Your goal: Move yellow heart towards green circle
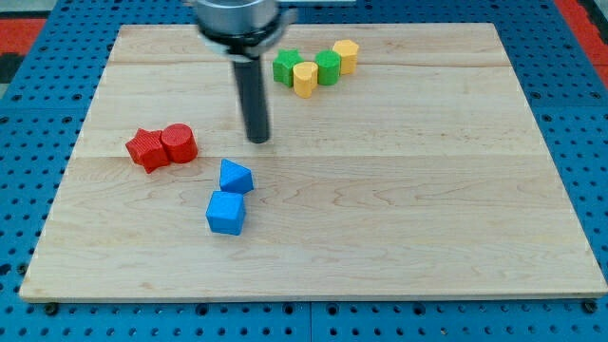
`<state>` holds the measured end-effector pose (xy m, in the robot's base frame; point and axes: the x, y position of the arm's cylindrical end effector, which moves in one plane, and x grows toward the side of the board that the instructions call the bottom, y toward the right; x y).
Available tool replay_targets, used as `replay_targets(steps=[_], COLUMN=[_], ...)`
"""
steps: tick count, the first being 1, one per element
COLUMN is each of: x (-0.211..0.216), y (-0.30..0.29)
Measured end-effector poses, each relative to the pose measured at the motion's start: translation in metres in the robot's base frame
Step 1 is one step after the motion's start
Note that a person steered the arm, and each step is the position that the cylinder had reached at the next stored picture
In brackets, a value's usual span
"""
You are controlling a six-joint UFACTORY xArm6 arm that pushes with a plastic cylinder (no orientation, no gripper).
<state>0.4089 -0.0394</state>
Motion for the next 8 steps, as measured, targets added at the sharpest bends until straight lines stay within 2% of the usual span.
replay_targets(steps=[1, 3, 4, 5, 6, 7, 8], x=[-0.006, -0.072, -0.123, -0.142, -0.117, -0.099, -0.080], y=[0.066, 0.147, 0.142, 0.057, 0.005, 0.060, 0.079])
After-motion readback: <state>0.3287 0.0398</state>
